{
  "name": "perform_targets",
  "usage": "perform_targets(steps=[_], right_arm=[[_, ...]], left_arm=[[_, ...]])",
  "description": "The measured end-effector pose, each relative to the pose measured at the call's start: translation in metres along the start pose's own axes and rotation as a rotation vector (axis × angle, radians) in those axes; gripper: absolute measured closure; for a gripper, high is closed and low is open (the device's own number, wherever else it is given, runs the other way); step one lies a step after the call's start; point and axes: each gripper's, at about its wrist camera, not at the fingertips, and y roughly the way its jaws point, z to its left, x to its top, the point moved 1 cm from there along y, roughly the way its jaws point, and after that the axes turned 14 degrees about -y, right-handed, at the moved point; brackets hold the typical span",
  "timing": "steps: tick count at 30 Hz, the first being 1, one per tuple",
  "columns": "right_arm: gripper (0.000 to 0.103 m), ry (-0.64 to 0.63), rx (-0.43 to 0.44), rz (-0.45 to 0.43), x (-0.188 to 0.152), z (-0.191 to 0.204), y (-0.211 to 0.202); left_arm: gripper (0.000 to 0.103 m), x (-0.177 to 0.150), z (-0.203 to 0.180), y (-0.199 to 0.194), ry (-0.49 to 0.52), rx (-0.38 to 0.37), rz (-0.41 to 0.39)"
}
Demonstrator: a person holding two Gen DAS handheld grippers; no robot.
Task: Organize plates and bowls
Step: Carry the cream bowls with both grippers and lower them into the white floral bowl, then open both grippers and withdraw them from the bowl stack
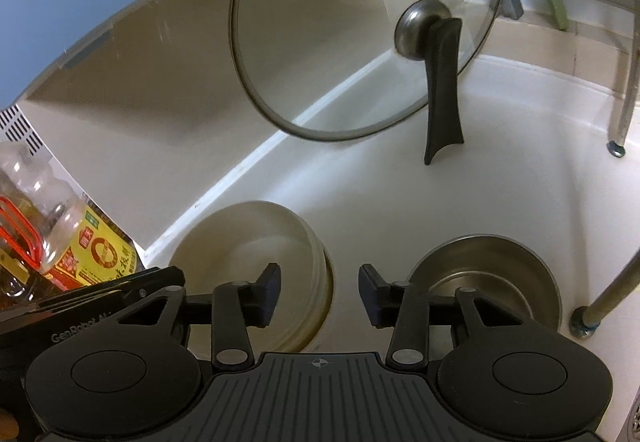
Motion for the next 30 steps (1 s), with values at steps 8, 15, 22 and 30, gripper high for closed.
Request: perform_targets(steps=[8,15,22,30], right_arm=[[0.050,0.037,0.007,-0.039,-0.015,0.000,-0.031],[0.047,0.015,0.031,-0.025,-0.044,0.000,-0.065],[0.047,-0.011,0.030,0.011,-0.085,-0.006,-0.100],[0.047,-0.045,0.041,0.059,-0.125,-0.012,-0.130]], left_arm=[[0.078,-0.012,-0.001,-0.035,0.021,-0.001,-0.025],[0.075,-0.044,-0.006,-0.068,0.006,0.028,-0.023],[0.074,-0.090,-0.016,-0.097,-0.006,0.075,-0.012],[0.074,-0.143,-0.025,-0.123,-0.031,0.127,0.006]])
